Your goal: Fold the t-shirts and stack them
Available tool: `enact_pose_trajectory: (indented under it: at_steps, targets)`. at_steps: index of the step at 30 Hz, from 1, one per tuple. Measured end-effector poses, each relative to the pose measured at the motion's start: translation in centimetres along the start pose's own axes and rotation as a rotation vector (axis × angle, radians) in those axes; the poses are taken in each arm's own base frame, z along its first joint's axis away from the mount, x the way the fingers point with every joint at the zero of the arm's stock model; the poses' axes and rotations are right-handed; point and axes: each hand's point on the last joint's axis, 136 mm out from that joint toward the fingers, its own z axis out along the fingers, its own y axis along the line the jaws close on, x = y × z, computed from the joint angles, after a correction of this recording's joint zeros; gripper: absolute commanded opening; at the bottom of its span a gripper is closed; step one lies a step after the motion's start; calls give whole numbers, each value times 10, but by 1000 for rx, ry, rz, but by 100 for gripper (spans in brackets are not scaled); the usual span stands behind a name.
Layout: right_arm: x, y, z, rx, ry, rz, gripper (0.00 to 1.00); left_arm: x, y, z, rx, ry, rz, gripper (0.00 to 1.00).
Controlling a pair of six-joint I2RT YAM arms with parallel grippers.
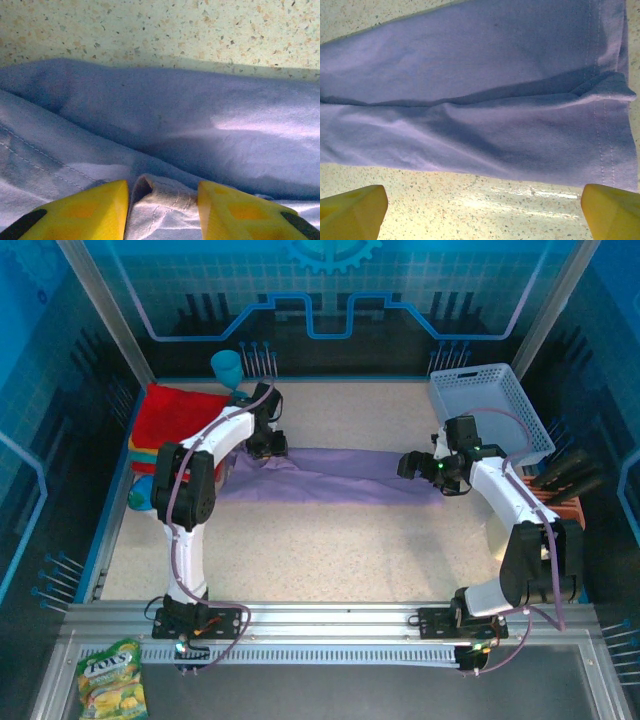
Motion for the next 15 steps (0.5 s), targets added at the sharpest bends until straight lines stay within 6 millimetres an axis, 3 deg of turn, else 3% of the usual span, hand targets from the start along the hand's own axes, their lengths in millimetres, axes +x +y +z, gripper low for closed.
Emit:
enact_pose_trajectory:
  at_steps: [5, 15]
  targets:
    - [0, 1, 0, -4, 2, 0, 100, 1, 0, 3, -2, 6, -6, 38]
    - [1, 2, 0, -15, 5, 1, 100, 2, -5, 10, -5, 18, -15, 4]
